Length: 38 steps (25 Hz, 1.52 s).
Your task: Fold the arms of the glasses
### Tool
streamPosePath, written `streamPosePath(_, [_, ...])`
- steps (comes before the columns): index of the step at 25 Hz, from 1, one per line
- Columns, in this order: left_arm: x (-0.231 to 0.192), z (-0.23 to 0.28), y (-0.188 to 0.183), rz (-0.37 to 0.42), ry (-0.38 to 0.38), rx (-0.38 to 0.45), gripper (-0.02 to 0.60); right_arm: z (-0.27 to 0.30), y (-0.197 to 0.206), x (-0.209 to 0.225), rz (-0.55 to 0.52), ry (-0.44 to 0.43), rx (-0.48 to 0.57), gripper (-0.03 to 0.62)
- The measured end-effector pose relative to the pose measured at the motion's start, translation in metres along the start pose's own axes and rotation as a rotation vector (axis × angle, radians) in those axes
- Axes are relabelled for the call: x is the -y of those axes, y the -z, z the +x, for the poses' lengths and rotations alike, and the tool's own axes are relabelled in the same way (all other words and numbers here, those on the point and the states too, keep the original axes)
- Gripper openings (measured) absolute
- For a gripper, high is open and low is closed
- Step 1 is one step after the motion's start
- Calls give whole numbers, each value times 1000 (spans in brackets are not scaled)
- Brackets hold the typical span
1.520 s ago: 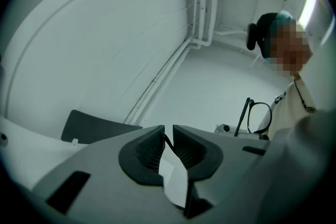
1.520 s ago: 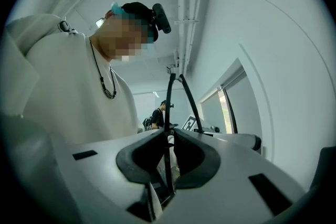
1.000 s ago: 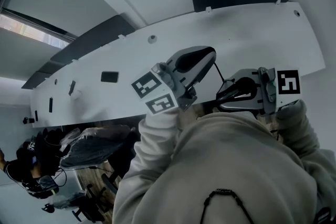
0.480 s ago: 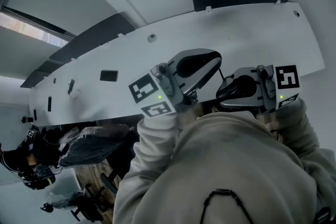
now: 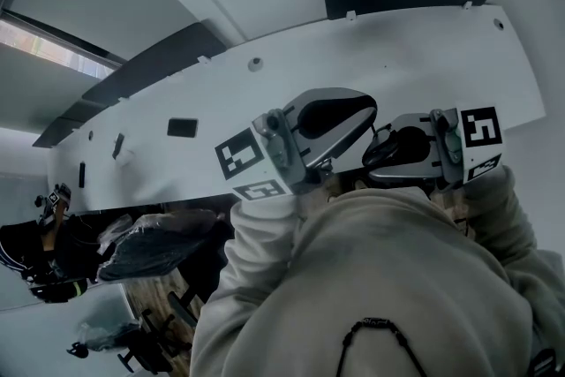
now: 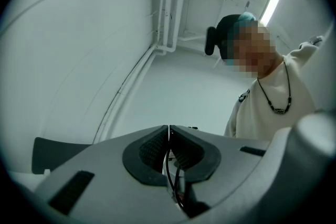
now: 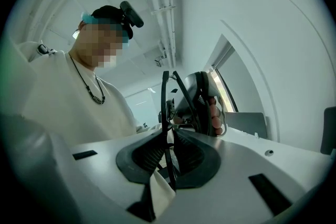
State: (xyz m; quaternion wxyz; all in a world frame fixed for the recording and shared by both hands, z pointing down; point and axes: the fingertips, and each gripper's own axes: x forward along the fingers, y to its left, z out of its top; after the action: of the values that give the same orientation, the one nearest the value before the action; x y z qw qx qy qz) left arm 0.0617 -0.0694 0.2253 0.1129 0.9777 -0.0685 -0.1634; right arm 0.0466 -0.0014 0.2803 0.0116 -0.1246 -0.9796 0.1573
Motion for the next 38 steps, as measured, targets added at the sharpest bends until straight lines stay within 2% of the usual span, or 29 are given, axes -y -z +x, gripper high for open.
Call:
streamPosePath(7, [10, 0, -1, 11, 54, 17, 14, -1, 2, 0, 9, -14, -12, 66])
streamPosePath(13, [14, 2, 0, -27, 90, 24, 21, -1, 4, 5, 17, 1, -31, 66])
streamPosePath(19, [11, -1, 0, -55, 85, 38, 28, 1, 5, 9, 1, 12, -53, 66])
streamPosePath(22, [-2, -3, -1, -48, 35, 63, 54, -1, 4, 18, -11, 28, -65, 66])
streamPosePath(26, [-16, -8, 2, -39, -42, 69, 184, -6, 8, 26, -29, 59, -86, 66])
streamPosePath(28, [-21, -13, 0, -30, -72, 74, 208, -10, 10, 31, -35, 82, -100, 66])
streamPosePath(32, [-35, -27, -1, -15, -155, 94, 212, -22, 20, 46, -47, 148, -147, 66])
streamPosePath(35, [-44, -39, 4, -12, -223, 95, 185, -34, 32, 64, -40, 214, -190, 66])
streamPosePath(37, [-54, -47, 12, -18, -294, 73, 27, -44, 41, 80, -30, 260, -224, 66])
streamPosePath(38, [-60, -52, 17, -24, -336, 58, 13, -48, 47, 88, -26, 285, -247, 66])
